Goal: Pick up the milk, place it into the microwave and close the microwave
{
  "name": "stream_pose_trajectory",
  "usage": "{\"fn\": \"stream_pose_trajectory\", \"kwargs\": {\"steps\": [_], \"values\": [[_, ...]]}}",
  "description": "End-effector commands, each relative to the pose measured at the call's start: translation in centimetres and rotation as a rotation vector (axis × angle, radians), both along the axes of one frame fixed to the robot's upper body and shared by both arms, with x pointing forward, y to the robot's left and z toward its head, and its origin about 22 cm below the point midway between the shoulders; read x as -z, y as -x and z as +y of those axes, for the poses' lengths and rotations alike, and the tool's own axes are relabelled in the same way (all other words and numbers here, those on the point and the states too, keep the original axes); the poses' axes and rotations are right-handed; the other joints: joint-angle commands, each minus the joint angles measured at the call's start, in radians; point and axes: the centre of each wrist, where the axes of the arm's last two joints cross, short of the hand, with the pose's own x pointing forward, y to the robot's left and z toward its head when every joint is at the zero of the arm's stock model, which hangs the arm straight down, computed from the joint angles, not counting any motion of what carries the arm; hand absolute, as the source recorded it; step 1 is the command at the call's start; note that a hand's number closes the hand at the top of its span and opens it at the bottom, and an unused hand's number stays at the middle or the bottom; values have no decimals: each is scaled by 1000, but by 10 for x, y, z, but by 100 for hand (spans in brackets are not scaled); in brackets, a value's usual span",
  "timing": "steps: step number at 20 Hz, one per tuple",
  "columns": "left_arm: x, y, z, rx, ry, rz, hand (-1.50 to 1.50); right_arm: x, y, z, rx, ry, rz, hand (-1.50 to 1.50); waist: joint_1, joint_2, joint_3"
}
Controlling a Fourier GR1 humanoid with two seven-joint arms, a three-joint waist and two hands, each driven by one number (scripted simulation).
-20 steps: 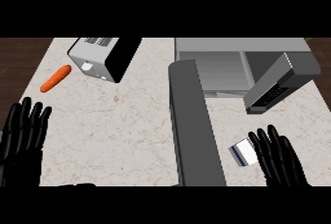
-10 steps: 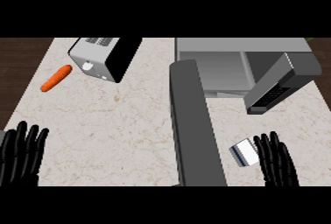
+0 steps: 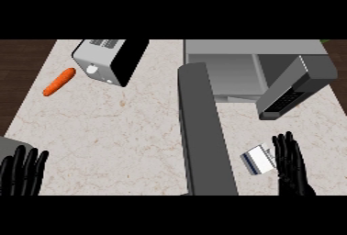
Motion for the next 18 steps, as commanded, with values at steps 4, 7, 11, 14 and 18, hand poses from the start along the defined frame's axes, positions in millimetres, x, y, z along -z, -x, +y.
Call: {"fn": "stream_pose_trajectory", "kwargs": {"steps": [4, 7, 11, 14, 18], "values": [[-3, 5, -7, 0, -2, 14, -150, 24, -8, -7, 52, -15, 16, -150, -2, 0, 0], [-3, 25, 3, 17, -1, 9, -150, 25, -24, -24, 93, 20, 56, -150, 4, 0, 0], [2, 10, -6, 11, 3, 10, -150, 67, -21, -44, 141, 47, 44, -150, -1, 1, 1], [6, 11, -16, 30, -9, -4, -150, 64, -30, -68, 166, 65, 47, -150, 1, 1, 0], [8, 18, -4, 21, -5, -11, -150, 92, -27, -74, 150, 70, 87, -150, 3, 1, 0]]}}
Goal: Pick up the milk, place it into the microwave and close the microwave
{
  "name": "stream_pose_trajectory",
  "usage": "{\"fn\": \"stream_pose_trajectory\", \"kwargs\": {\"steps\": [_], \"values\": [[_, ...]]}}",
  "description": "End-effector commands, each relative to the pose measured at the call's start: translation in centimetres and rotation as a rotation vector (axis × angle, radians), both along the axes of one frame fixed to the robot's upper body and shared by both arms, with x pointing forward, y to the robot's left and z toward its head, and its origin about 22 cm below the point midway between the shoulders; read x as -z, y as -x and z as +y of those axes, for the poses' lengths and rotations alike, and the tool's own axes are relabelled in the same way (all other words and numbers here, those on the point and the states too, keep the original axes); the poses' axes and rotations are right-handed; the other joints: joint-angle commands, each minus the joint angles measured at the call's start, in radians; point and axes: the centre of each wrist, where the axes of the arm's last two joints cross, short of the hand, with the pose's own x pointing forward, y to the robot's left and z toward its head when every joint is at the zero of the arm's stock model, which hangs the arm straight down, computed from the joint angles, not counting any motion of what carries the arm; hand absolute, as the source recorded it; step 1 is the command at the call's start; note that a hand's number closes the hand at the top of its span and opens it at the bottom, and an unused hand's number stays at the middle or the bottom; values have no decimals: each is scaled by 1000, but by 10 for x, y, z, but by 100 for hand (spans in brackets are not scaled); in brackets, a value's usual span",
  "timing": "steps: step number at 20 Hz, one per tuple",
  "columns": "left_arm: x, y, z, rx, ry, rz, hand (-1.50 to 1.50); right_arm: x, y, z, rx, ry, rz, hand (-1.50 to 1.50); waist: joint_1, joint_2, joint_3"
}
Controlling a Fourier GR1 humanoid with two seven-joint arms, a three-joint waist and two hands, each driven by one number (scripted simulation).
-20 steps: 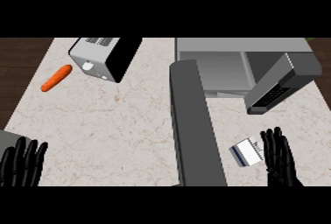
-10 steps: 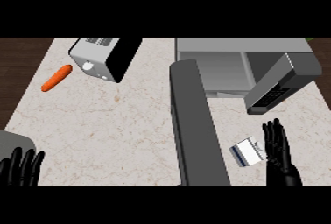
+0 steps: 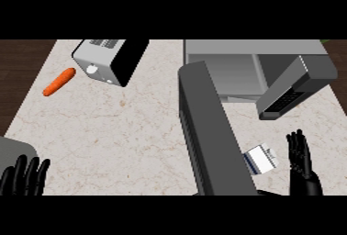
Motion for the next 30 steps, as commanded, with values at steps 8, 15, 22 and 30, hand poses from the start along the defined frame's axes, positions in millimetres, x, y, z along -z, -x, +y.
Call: {"fn": "stream_pose_trajectory", "kwargs": {"steps": [8, 15, 22, 30], "values": [[-9, 13, -2, -19, -1, -8, -150, 36, -16, -53, -37, 14, 84, -150, 5, 1, 1], [11, 3, 11, -11, 13, 8, -150, 65, -23, -39, -20, 36, 129, -150, 1, 1, 0], [17, 17, 1, -22, 12, 17, -150, 102, -17, -63, -20, 28, 152, -150, 9, 2, 1], [17, 8, 8, -17, -14, -8, -150, 110, -40, -65, -110, -24, 202, -150, 8, 3, 1]]}}
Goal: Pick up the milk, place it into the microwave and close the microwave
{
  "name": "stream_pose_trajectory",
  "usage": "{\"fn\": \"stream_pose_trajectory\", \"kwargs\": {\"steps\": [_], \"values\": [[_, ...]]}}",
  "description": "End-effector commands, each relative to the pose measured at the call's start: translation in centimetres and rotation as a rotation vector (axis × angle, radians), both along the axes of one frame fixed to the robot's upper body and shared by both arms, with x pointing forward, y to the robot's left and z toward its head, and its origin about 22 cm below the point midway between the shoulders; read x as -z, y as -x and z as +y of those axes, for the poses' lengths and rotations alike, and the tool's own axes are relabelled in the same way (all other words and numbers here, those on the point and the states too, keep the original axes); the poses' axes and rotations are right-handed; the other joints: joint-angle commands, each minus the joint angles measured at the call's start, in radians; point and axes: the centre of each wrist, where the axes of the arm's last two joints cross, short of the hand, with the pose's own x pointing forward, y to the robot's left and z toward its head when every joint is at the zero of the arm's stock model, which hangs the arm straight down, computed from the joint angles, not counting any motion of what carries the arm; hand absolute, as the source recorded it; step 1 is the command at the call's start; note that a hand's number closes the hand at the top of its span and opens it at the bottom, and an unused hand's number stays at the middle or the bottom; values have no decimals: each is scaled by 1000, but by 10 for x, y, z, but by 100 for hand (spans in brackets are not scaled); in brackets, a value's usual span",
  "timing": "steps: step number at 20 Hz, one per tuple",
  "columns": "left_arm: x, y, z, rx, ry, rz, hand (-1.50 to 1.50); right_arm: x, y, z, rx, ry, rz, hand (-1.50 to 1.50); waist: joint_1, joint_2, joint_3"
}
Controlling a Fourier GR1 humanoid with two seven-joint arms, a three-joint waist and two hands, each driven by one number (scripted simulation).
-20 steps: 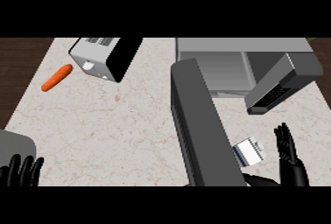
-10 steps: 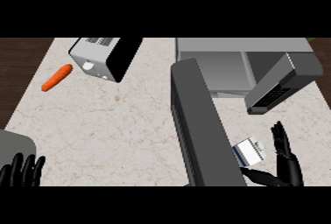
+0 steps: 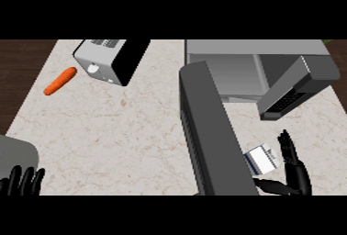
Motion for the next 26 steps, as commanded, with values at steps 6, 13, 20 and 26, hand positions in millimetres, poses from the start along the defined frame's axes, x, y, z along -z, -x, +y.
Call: {"fn": "stream_pose_trajectory", "kwargs": {"steps": [6, 13, 20, 26], "values": [[-2, 7, -12, 10, 17, 5, -150, 22, 7, -1, -4, -60, -15, -150, 6, 1, 1], [-11, 2, -3, 9, 5, 10, -150, 12, -8, -8, -1, -128, -76, -150, 2, 0, 1], [2, -8, 6, -13, 13, 5, -150, 14, -21, 22, -91, -302, -118, 150, -5, 0, 0], [-3, -3, 9, -5, 10, 0, -150, 11, -19, 10, -99, -369, -156, 150, -3, 0, 0]]}}
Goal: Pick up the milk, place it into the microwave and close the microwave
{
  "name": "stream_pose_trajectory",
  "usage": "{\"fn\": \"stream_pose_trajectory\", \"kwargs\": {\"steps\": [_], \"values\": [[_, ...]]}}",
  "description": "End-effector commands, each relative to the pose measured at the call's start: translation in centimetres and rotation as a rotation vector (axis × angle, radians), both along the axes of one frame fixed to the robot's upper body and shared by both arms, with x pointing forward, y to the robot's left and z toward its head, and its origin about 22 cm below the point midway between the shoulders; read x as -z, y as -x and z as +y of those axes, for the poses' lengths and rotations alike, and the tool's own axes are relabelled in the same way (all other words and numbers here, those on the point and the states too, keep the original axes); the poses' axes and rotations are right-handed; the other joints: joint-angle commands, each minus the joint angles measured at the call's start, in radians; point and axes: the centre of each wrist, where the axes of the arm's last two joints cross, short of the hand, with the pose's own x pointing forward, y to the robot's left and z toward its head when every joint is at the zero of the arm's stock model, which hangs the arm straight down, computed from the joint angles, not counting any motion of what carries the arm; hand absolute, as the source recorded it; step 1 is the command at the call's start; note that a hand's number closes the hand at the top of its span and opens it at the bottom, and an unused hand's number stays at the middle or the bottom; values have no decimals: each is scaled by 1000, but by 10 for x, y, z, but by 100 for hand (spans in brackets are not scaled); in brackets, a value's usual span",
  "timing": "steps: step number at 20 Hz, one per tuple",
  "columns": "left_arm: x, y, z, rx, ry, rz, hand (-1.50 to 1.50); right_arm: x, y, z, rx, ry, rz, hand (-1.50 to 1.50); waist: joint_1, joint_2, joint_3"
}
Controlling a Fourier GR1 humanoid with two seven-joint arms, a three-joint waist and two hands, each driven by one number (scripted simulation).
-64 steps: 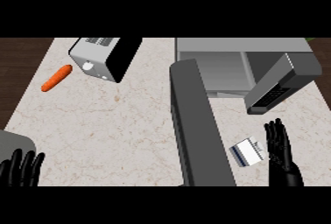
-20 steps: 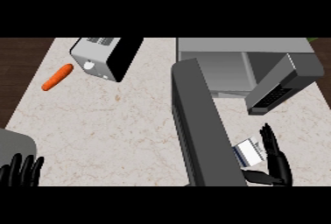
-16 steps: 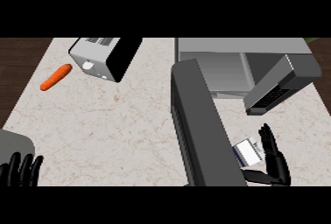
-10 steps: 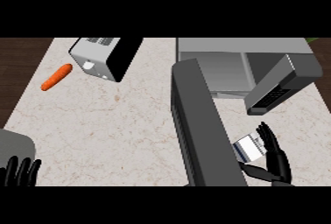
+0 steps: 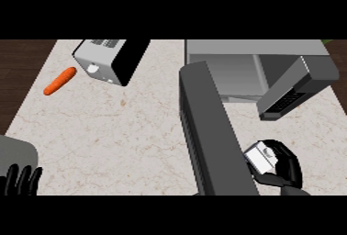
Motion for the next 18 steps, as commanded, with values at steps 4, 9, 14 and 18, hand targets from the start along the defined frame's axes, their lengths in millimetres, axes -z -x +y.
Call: {"fn": "stream_pose_trajectory", "kwargs": {"steps": [4, 9, 14, 18], "values": [[0, 10, 1, 5, -8, 13, -150, -1, 1, 11, -207, -158, -100, 150, -3, -3, 3], [5, -1, -4, -8, 2, -19, -150, -57, -74, -20, -318, -160, -98, 150, 16, 5, 5], [-4, 4, 14, -17, -3, -18, -150, -56, -74, -2, -428, -153, -101, 150, 1, 0, 3], [17, -1, 7, -21, 11, -10, -150, -71, -84, 18, -489, -119, -100, 150, -11, -4, 1]]}}
